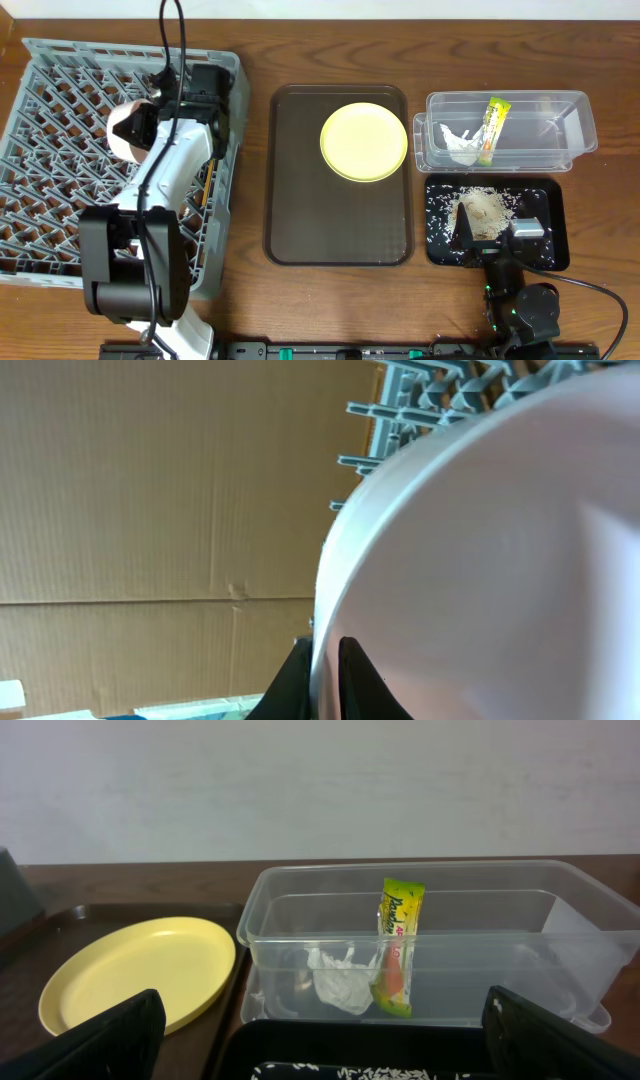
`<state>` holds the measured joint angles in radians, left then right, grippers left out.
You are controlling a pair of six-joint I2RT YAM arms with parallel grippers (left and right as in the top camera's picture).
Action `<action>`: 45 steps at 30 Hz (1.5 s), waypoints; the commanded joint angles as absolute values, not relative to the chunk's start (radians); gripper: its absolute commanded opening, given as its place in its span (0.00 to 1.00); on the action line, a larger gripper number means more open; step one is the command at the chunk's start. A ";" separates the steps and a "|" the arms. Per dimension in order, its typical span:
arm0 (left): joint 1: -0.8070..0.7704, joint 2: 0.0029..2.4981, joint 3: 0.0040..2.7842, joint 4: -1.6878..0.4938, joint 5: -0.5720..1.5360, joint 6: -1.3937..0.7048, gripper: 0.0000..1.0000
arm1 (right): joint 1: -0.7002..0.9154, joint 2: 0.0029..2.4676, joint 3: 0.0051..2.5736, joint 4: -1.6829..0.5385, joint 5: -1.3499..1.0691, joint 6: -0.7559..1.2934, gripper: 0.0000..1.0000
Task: Sort waste into correct bins and load items into the dishwasher
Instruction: 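Reach the left gripper to the yellow plate and grasp its edge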
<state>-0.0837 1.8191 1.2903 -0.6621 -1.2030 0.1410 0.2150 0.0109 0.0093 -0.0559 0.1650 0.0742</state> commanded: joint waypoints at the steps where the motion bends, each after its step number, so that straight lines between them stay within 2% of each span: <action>1: -0.100 1.839 1.273 -0.697 -1.059 0.091 0.09 | 0.197 0.005 0.005 -0.056 0.164 0.065 0.99; 5: -0.115 1.812 1.273 -0.727 -1.058 0.072 0.12 | 0.197 0.005 0.005 -0.056 0.164 0.065 0.99; 6: -0.121 1.802 1.273 -0.729 -1.058 0.059 0.17 | 0.197 0.005 0.005 -0.056 0.164 0.065 0.99; 7: -0.132 1.789 1.274 -0.733 -1.057 0.042 0.29 | 0.197 0.005 0.005 -0.056 0.164 0.065 0.99; 9: -0.165 1.755 1.275 -0.756 -1.049 0.022 0.44 | 0.197 0.005 0.005 -0.056 0.164 0.065 0.99; 10: -0.184 1.737 1.275 -0.761 -1.034 0.024 0.56 | 0.197 0.005 0.005 -0.056 0.164 0.065 0.99; 11: -0.212 1.709 1.277 -0.768 -1.021 0.024 0.61 | 0.197 0.005 0.005 -0.056 0.164 0.065 0.99; 14: -0.291 1.619 1.287 -0.773 -0.960 0.024 0.66 | 0.197 0.005 0.005 -0.056 0.164 0.065 0.99; 17: -0.349 1.531 1.297 -0.773 -0.843 0.022 0.67 | 0.197 0.005 0.005 -0.056 0.164 0.065 0.99; 22: -0.390 1.432 1.298 -0.760 -0.290 -0.107 0.66 | 0.197 0.005 0.005 -0.056 0.164 0.065 0.99; 25: -0.392 1.444 1.293 -0.672 0.060 -0.159 0.67 | 0.197 0.005 0.005 -0.056 0.164 0.065 0.99; 27: -0.399 1.474 1.285 -0.603 0.177 -0.159 0.67 | 0.197 0.005 0.005 -0.056 0.164 0.065 0.99; 40: -0.416 1.915 1.283 -0.309 0.191 -0.155 0.65 | 0.197 0.005 0.005 -0.056 0.164 0.065 0.99; 45: -0.411 2.011 1.283 -0.286 0.170 -0.155 0.48 | 0.197 0.005 0.005 -0.056 0.164 0.065 0.99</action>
<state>-0.4191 1.9602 1.2793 -0.2882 0.1780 -0.1513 0.2150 0.0109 0.0090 -0.0555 0.1650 0.0742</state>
